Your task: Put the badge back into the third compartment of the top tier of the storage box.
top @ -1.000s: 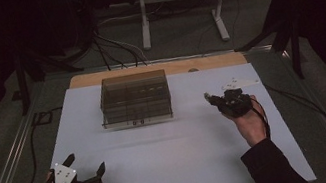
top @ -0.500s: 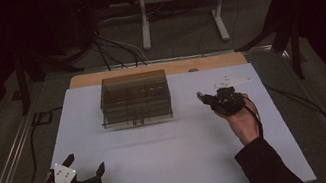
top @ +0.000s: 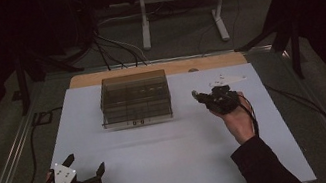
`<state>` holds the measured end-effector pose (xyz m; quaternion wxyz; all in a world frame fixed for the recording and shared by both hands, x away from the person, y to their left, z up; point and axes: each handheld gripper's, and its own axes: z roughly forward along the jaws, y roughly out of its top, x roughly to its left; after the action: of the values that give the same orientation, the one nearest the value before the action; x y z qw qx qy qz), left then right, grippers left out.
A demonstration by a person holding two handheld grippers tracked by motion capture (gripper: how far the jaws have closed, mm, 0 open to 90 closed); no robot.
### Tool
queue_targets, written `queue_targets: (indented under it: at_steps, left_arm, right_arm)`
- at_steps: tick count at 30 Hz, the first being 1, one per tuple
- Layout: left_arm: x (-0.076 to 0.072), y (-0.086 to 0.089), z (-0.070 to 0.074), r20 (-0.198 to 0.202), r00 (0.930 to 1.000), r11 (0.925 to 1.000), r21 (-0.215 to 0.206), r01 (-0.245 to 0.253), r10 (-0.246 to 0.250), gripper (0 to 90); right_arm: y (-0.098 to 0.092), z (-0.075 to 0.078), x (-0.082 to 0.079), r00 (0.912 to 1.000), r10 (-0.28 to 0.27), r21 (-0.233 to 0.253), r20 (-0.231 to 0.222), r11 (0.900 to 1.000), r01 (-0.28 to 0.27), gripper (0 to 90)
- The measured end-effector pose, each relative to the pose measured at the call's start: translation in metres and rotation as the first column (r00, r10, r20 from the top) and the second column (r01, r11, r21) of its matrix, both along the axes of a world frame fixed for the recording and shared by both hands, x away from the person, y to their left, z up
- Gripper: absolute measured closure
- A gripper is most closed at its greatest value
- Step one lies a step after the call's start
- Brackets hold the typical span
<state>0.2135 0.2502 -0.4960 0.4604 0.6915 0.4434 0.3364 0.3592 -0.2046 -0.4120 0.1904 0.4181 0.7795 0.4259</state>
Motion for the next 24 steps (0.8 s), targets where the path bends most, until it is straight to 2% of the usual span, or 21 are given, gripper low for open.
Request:
queue_targets:
  at_steps: [12,17,18,24]
  left_arm:
    - [0.0,0.0,0.0,0.0,1.0,1.0,0.0,0.001,-0.001,0.4]
    - [0.0,0.0,0.0,0.0,1.0,1.0,0.001,0.0,0.0,0.4]
    - [0.0,0.001,0.0,-0.001,1.0,1.0,0.0,0.0,0.0,0.4]
    - [0.0,0.002,-0.001,-0.002,1.0,1.0,-0.005,-0.005,0.005,0.4]
  right_arm:
    - [0.017,0.004,0.005,0.9996,0.027,0.006,0.002,1.0,-0.027,88.6]
    - [0.018,0.004,0.005,0.9996,0.028,0.005,0.002,1.0,-0.028,88.5]
    - [0.024,0.004,0.007,0.9993,0.037,0.002,-0.001,0.999,-0.037,88.5]
    - [0.033,0.005,0.009,0.9987,0.05,0.006,-0.002,0.999,-0.05,88.5]
